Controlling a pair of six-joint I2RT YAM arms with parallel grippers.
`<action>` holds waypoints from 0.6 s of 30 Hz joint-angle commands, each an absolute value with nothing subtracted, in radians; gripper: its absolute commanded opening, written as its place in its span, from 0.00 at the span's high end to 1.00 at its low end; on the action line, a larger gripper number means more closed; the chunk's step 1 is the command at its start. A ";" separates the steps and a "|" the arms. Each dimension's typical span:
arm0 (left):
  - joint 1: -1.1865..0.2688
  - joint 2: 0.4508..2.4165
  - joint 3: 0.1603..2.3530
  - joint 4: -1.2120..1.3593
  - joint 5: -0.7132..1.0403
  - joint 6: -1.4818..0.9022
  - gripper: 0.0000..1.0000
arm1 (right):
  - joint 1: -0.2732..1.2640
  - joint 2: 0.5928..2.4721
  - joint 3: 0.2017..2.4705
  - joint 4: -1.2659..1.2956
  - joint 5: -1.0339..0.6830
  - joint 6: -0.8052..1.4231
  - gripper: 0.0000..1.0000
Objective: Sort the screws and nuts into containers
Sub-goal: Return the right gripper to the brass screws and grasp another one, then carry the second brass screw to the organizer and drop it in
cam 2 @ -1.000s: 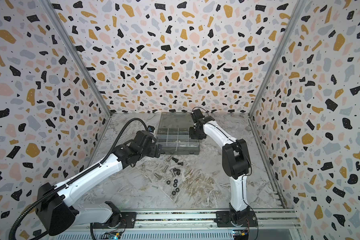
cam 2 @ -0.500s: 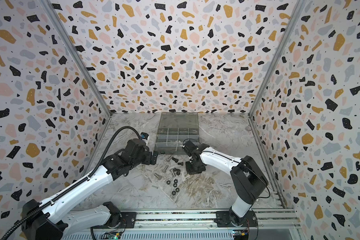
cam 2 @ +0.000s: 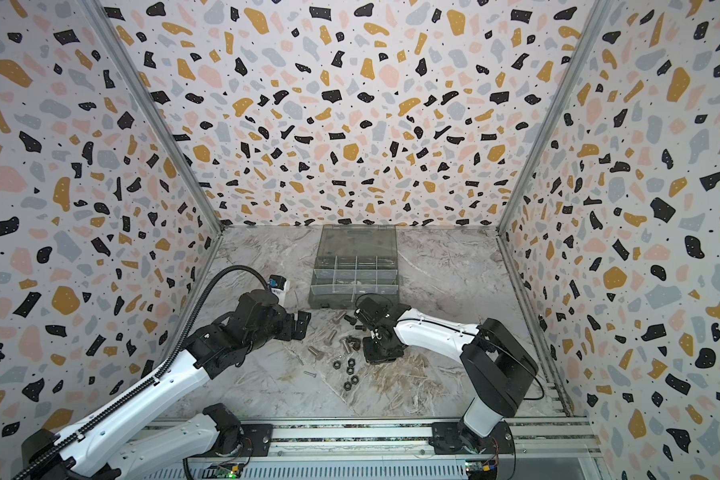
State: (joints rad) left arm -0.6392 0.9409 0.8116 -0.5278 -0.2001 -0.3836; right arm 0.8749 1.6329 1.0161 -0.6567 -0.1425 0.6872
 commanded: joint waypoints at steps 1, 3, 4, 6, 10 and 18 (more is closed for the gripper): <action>-0.635 0.912 0.798 -0.550 -0.209 -0.399 0.00 | 0.882 1.663 1.048 -0.655 -0.115 0.694 0.75; -0.635 0.898 0.795 -0.559 -0.216 -0.401 0.00 | 0.883 1.675 1.049 -0.650 -0.111 0.692 0.76; -0.635 0.892 0.793 -0.564 -0.220 -0.403 0.00 | 0.883 1.681 1.049 -0.647 -0.112 0.690 0.76; -0.635 0.877 0.787 -0.567 -0.225 -0.409 0.00 | 0.884 1.691 1.049 -0.645 -0.106 0.689 0.76; -0.635 0.858 0.777 -0.574 -0.232 -0.417 0.00 | 0.884 1.714 1.052 -0.638 -0.095 0.678 0.76; -0.635 0.848 0.770 -0.572 -0.235 -0.421 0.00 | 0.882 1.771 1.073 -0.635 -0.085 0.651 0.78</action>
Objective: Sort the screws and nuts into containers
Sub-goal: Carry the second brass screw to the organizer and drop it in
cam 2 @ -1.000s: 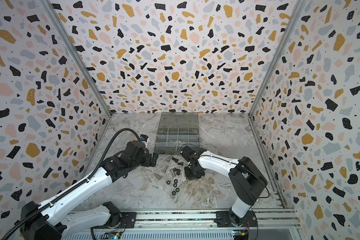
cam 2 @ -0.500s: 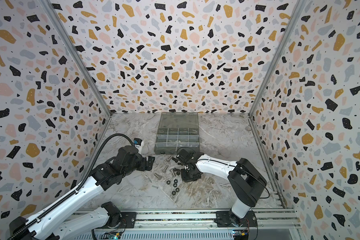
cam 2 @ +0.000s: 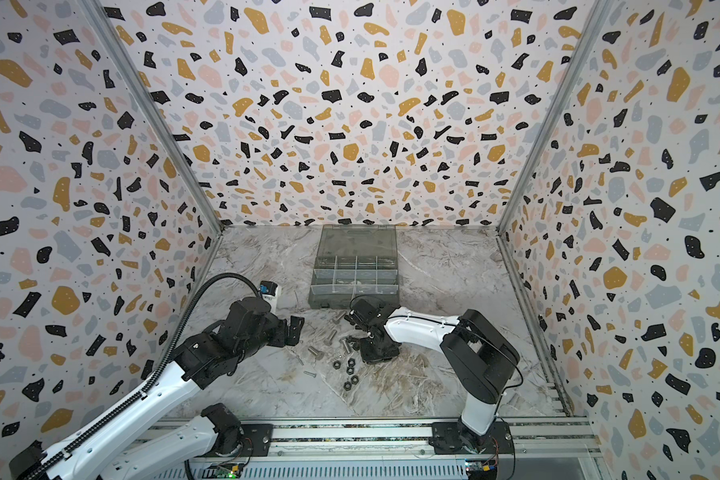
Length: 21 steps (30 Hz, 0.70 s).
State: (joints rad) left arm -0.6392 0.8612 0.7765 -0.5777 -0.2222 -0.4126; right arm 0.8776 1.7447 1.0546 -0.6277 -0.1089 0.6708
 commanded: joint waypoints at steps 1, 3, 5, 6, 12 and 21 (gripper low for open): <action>-0.635 0.849 0.770 -0.572 -0.235 -0.421 0.00 | 0.883 1.777 1.076 -0.635 -0.086 0.648 0.79; -0.635 0.850 0.770 -0.569 -0.238 -0.420 0.00 | 0.882 1.786 1.081 -0.640 -0.084 0.646 0.84; -0.635 0.850 0.770 -0.565 -0.239 -0.422 0.00 | 0.884 1.793 1.082 -0.647 -0.086 0.646 0.90; -0.635 0.850 0.770 -0.563 -0.239 -0.421 0.00 | 0.884 1.796 1.082 -0.650 -0.086 0.646 0.92; -0.635 0.855 0.771 -0.545 -0.240 -0.419 0.00 | 0.882 1.784 1.094 -0.671 -0.079 0.641 1.00; -0.635 0.915 0.822 -0.524 -0.260 -0.384 0.00 | 0.857 1.726 1.204 -0.764 -0.053 0.614 1.00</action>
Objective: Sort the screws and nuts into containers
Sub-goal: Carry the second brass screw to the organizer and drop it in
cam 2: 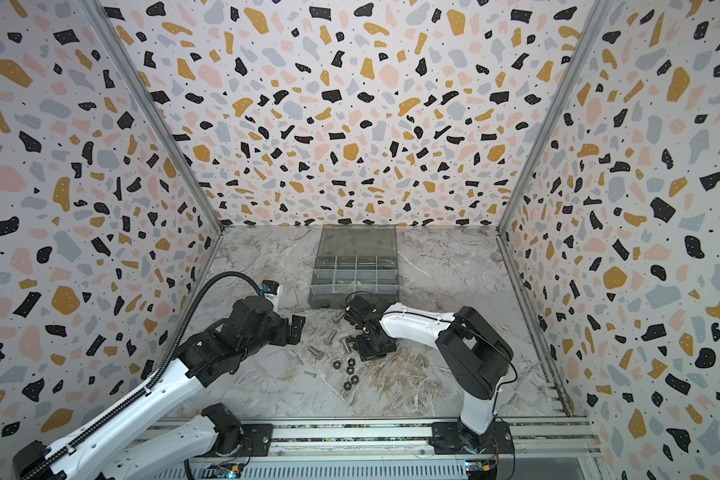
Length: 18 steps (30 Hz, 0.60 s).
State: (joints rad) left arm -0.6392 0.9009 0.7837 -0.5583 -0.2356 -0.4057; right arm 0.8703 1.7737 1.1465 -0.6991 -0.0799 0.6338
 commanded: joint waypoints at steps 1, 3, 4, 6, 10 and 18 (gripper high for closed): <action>-0.635 0.924 0.831 -0.522 -0.263 -0.379 0.00 | 0.844 1.716 1.221 -0.774 -0.053 0.608 1.00; -0.635 0.946 0.847 -0.516 -0.264 -0.370 0.00 | 0.816 1.705 1.255 -0.794 -0.054 0.593 1.00; -0.635 0.957 0.858 -0.511 -0.265 -0.364 0.00 | 0.800 1.701 1.277 -0.803 -0.052 0.583 1.00; -0.635 0.987 0.880 -0.500 -0.264 -0.352 0.00 | 0.765 1.700 1.320 -0.817 -0.049 0.560 1.00; -0.635 1.071 0.955 -0.485 -0.258 -0.317 0.00 | 0.684 1.726 1.414 -0.837 -0.048 0.512 1.00; -0.635 1.267 1.135 -0.429 -0.193 -0.274 0.00 | 0.538 1.853 1.612 -0.846 -0.070 0.433 1.00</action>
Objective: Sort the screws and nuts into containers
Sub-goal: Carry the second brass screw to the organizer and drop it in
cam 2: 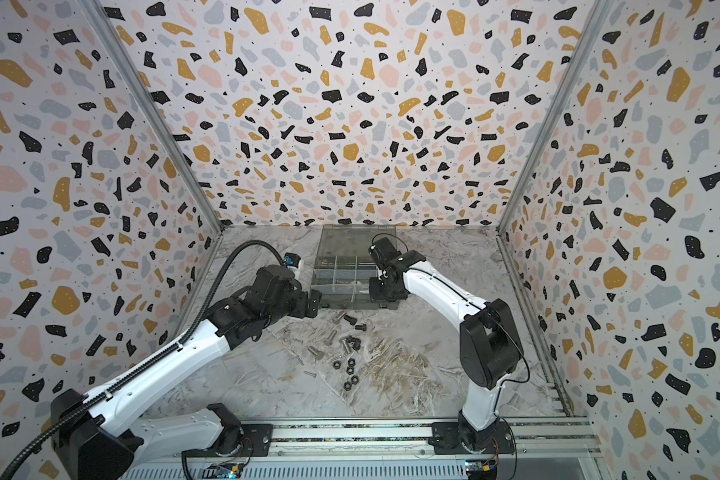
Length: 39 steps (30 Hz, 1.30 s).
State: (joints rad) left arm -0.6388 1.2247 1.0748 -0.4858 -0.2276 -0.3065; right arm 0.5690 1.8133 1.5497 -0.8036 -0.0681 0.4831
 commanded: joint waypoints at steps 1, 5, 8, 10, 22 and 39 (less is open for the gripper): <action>-0.635 1.292 1.160 -0.422 -0.180 -0.274 0.00 | 0.521 1.877 1.638 -0.850 -0.074 0.423 1.00; -0.640 1.385 1.241 -0.408 -0.138 -0.266 0.00 | 0.468 1.963 1.741 -0.858 -0.087 0.393 1.00; -0.647 1.441 1.293 -0.412 -0.125 -0.255 0.00 | 0.434 2.019 1.802 -0.858 -0.098 0.382 1.00; -0.650 1.468 1.316 -0.416 -0.122 -0.253 0.00 | 0.414 2.054 1.836 -0.858 -0.111 0.377 1.00; -0.653 1.514 1.322 -0.429 -0.139 -0.244 0.00 | 0.377 2.190 1.959 -0.860 -0.166 0.353 1.00; -0.653 1.510 1.296 -0.434 -0.156 -0.255 0.00 | 0.386 2.081 1.895 -0.885 -0.181 0.328 0.73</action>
